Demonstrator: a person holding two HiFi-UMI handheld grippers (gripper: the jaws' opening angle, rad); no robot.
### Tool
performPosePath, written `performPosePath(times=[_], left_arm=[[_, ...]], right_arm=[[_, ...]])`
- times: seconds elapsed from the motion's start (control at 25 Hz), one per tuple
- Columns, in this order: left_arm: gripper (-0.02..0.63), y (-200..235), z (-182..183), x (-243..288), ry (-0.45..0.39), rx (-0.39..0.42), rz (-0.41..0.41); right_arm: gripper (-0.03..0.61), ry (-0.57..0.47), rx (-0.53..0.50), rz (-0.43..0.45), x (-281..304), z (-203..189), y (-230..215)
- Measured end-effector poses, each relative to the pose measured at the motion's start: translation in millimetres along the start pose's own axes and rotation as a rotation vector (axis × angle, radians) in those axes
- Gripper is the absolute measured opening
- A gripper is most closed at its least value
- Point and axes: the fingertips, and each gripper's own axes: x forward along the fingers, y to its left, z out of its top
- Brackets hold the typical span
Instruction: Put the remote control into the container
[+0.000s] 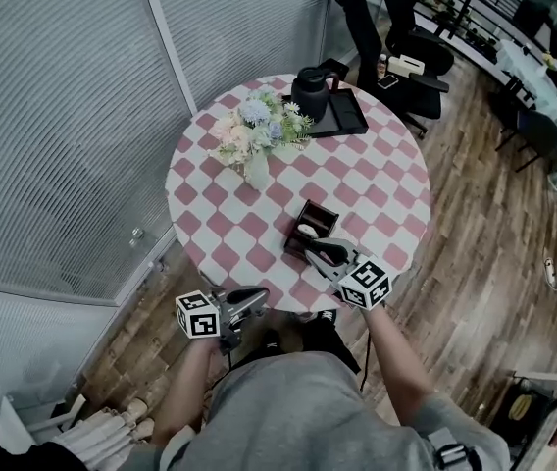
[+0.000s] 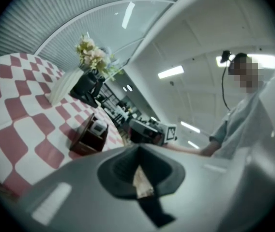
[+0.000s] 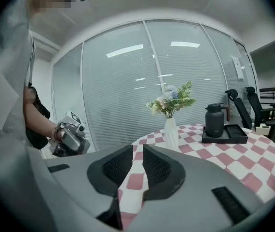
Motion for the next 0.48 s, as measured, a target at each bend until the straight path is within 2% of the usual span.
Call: performPosePath(times=[0.16, 0.48], left_arm=[[0.0, -2.4, -1.7, 5.2, 0.025, 0.006, -0.035], [0.0, -16.8, 4.8, 4.7, 0.017, 0.016, -0.101]], right_arm=[[0.034, -0.016, 0.033, 0.015, -16.7, -2.1, 20.3], [0.018, -0.092, 0.198, 0.058, -42.6, 1.1, 62.6]])
